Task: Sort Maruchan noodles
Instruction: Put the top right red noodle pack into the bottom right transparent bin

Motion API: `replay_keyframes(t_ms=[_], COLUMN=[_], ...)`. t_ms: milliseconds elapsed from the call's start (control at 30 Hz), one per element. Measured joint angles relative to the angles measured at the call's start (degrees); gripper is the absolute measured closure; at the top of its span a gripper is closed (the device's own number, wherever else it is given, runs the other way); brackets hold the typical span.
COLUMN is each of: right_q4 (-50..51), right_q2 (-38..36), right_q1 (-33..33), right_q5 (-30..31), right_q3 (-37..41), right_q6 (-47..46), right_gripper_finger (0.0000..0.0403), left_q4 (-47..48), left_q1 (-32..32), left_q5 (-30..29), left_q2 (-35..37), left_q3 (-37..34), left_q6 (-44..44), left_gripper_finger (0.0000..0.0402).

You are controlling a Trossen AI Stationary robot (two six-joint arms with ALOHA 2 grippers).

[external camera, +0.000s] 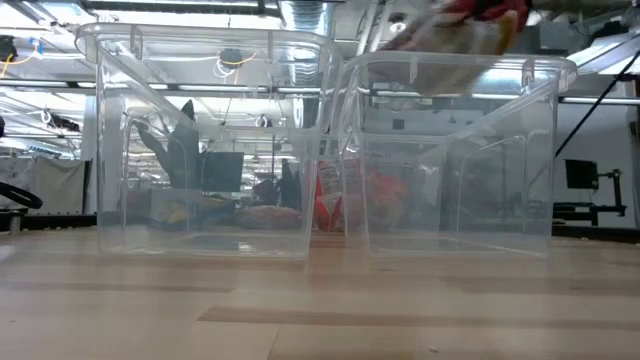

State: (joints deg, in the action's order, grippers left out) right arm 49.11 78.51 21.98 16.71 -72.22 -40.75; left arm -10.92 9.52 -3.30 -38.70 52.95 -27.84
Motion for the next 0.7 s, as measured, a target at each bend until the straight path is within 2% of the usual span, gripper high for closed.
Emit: replay_keyframes(t_ms=[200,433,567,700], right_q4=[4.34,6.42,6.15,6.16], right_q2=[2.68,3.42,3.46,3.46], right_q1=[-0.64,-4.31,-7.60,-9.53], right_q5=[0.16,0.52,-5.59,-8.99], right_q3=[-3.11,-4.13,-4.13,-4.13], right_q6=[4.66,5.16,5.26,6.07], right_gripper_finger=[0.0375,0.0369,0.0330,0.0264], left_q4=[0.07,0.02,-0.02,-0.04], left_q1=[0.00,0.00,0.00,0.00], left_q5=[-0.01,-0.04,-0.12,-0.14], left_q2=[-0.22,-0.20,-0.20,-0.17], left_q3=[0.00,0.00,0.00,0.00], left_q6=[-0.01,0.01,0.01,0.01], left_gripper_finger=[0.0164,0.0164,0.0164,0.0164])
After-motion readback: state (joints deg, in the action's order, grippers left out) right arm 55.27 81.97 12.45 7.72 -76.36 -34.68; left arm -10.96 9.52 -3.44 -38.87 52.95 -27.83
